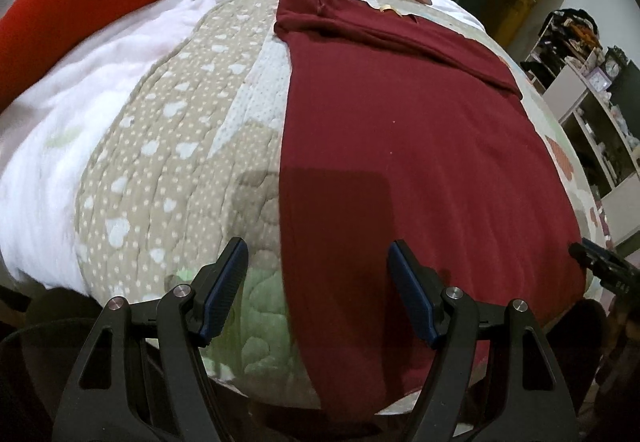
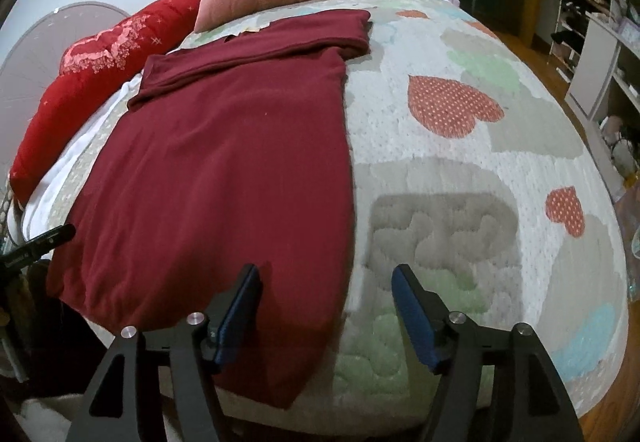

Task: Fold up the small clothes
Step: 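Move both grippers back from the folded sweater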

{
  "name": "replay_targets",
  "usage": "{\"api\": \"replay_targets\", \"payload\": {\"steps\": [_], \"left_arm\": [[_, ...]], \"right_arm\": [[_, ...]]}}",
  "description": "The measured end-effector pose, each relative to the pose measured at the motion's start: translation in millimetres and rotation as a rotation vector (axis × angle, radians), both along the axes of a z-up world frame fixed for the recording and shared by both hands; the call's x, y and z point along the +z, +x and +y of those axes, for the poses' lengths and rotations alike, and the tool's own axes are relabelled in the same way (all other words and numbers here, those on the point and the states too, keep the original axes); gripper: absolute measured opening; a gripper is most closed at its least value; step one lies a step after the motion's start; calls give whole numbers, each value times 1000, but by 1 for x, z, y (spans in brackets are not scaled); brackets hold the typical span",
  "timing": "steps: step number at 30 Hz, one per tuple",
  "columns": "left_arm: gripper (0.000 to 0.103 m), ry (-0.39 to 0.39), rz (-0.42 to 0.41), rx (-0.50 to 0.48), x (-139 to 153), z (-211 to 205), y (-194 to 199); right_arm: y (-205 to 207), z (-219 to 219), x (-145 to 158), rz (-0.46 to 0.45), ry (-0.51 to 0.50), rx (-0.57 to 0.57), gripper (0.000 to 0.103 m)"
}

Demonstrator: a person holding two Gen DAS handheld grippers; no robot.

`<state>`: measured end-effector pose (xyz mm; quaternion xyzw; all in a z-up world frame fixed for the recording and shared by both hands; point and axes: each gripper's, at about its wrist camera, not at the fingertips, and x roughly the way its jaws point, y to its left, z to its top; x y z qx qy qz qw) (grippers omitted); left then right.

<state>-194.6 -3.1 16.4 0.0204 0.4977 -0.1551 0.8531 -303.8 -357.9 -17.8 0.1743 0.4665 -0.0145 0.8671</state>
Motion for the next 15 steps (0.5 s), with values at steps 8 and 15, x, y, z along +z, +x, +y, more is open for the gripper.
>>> {"api": "replay_targets", "payload": {"steps": [8, 15], "left_arm": [[73, -10, 12, -1, -1, 1, -2], [73, -30, 39, -1, -1, -1, -6]], "right_arm": [[-4, 5, 1, -5, 4, 5, 67], [-7, 2, 0, -8, 29, -1, 68]]}}
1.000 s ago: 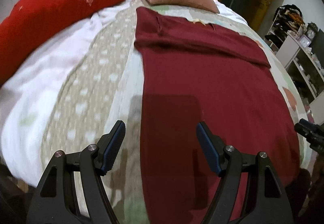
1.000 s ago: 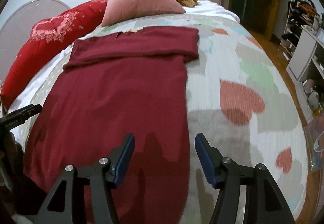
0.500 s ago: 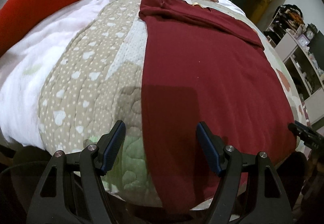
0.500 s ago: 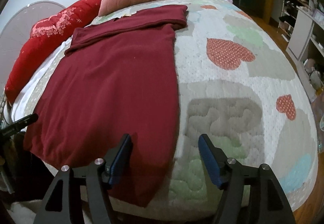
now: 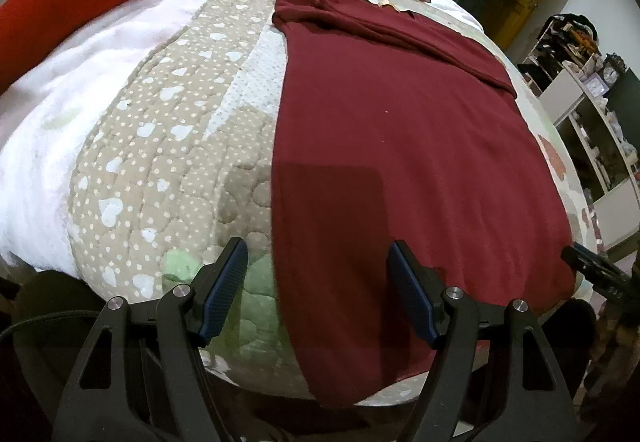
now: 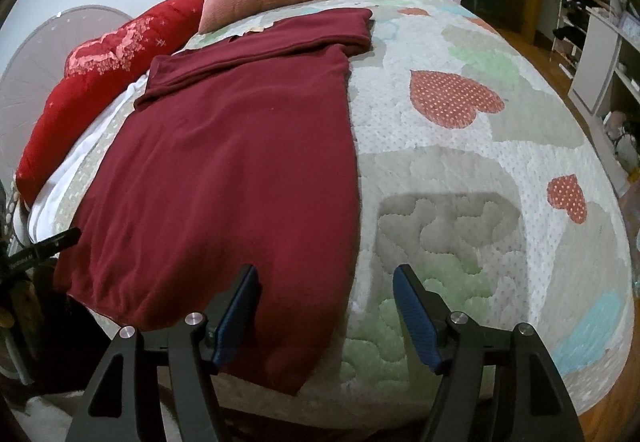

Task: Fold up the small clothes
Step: 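Move both grippers back from the folded sweater, then grasp the sweater hem with both grippers side by side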

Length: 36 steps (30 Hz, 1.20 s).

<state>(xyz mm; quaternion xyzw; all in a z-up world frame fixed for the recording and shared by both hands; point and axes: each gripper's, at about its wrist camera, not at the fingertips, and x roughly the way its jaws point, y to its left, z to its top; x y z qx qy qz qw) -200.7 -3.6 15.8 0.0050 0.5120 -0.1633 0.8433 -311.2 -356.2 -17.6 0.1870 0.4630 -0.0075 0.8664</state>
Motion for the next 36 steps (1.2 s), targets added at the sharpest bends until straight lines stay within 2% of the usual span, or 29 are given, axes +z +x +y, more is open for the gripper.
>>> {"api": "replay_targets", "payload": {"steps": [8, 14, 24, 27, 33, 36], "left_arm": [[73, -30, 12, -21, 1, -4, -2], [73, -22, 24, -38, -1, -6, 0], [73, -47, 80, -56, -2, 5, -12], [78, -32, 81, -65, -4, 1, -13], [79, -40, 105, -66, -6, 1, -13], [79, -43, 111, -66, -6, 2, -13]], "right_arm": [[-3, -2, 0, -10, 29, 6, 68], [-4, -6, -1, -16, 57, 28, 68], [-11, -19, -4, -6, 121, 43, 68], [-11, -16, -4, -9, 144, 69, 68], [-13, -2, -2, -26, 226, 159, 68], [-11, 1, -7, -30, 244, 166, 65]]}}
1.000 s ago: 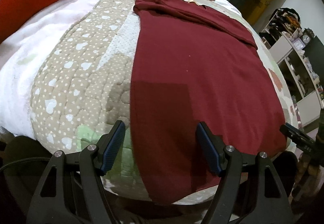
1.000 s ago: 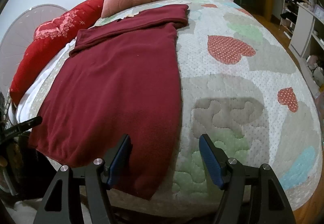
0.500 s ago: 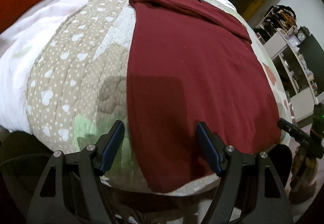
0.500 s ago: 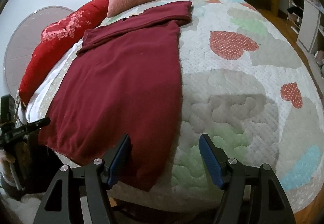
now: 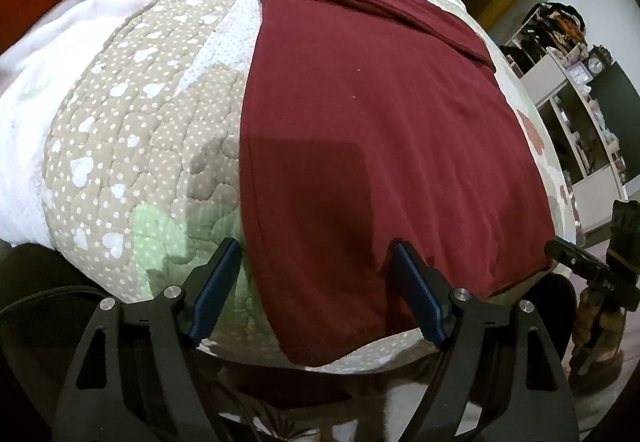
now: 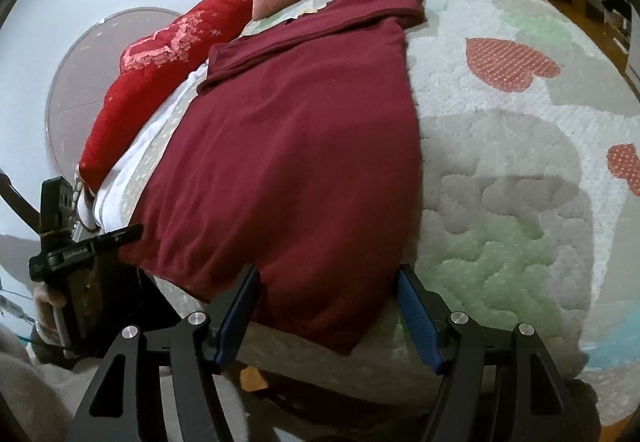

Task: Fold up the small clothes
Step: 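Grasp the sweater hem with both grippers side by side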

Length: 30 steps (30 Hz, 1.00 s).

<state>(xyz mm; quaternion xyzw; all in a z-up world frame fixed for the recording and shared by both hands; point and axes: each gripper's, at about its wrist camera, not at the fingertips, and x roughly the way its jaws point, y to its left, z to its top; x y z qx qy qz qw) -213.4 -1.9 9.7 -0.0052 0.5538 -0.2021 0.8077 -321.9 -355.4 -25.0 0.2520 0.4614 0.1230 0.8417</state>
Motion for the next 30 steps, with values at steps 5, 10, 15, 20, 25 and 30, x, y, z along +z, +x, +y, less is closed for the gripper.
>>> {"api": "replay_targets", "payload": {"steps": [5, 10, 15, 20, 25, 30], "left_arm": [[82, 24, -5, -19, -2, -6, 1], [82, 27, -9, -20, -3, -7, 0], [63, 49, -23, -4, 0, -6, -2], [47, 44, -21, 12, 1, 0, -3], [47, 87, -35, -12, 2, -7, -5], [36, 102, -47, -26, 2, -11, -6]], "right_arm": [[2, -2, -1, -9, 42, -8, 60], [3, 6, -1, -33, 19, -3, 61], [5, 13, 1, -47, -8, 28, 37], [9, 11, -2, -34, 4, 38, 28], [15, 14, -4, -39, -9, 61, 28], [17, 20, -1, -63, -22, 84, 26]]}}
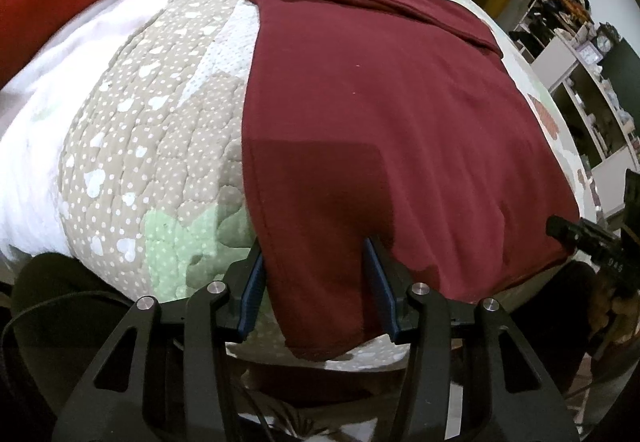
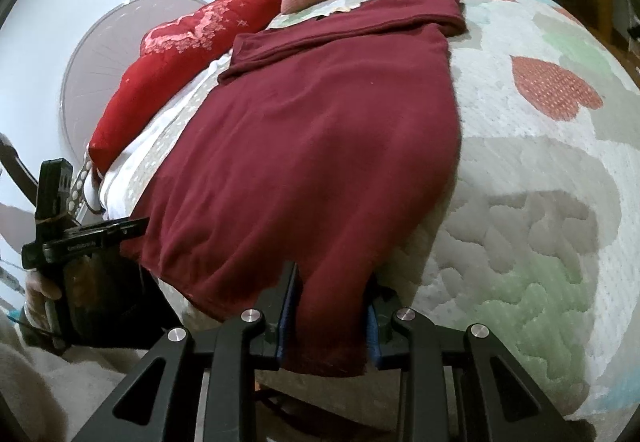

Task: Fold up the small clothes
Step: 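Grasp the sweater hem with both grippers side by side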

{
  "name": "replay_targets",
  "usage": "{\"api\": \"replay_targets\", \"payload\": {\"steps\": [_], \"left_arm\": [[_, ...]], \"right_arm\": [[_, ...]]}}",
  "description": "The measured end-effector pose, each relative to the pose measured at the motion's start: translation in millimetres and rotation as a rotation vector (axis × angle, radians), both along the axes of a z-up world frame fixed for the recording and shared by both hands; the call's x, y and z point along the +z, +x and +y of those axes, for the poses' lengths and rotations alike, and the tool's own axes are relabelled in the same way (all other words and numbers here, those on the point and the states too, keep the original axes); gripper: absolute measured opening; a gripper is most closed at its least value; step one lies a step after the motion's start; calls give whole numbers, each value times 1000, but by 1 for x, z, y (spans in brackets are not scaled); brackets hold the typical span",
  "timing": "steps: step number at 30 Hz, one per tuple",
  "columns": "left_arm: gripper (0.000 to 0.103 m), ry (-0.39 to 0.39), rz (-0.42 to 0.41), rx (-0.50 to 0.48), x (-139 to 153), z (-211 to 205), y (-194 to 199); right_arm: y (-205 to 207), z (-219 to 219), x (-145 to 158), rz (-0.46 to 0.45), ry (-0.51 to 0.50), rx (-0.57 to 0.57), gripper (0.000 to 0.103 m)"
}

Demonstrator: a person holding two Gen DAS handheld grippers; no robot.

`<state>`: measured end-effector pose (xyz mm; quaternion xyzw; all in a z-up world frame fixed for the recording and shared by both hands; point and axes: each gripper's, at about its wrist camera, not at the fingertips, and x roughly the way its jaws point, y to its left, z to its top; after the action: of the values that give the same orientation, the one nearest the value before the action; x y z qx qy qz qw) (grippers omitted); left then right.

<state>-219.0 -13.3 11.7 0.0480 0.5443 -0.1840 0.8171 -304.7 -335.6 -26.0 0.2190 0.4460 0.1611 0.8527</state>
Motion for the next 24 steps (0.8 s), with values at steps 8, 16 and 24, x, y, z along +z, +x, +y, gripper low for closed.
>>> {"api": "replay_targets", "payload": {"steps": [8, 16, 24], "left_arm": [[8, -51, 25, -38, 7, -5, 7], [8, -180, -4, -32, 38, -2, 32], [7, -222, -78, 9, 55, -7, 88]], "right_arm": [[1, -1, 14, -61, 85, -8, 13], [16, -14, 49, -180, 163, -35, 13], [70, -28, 78, -256, 181, -84, 12]]}}
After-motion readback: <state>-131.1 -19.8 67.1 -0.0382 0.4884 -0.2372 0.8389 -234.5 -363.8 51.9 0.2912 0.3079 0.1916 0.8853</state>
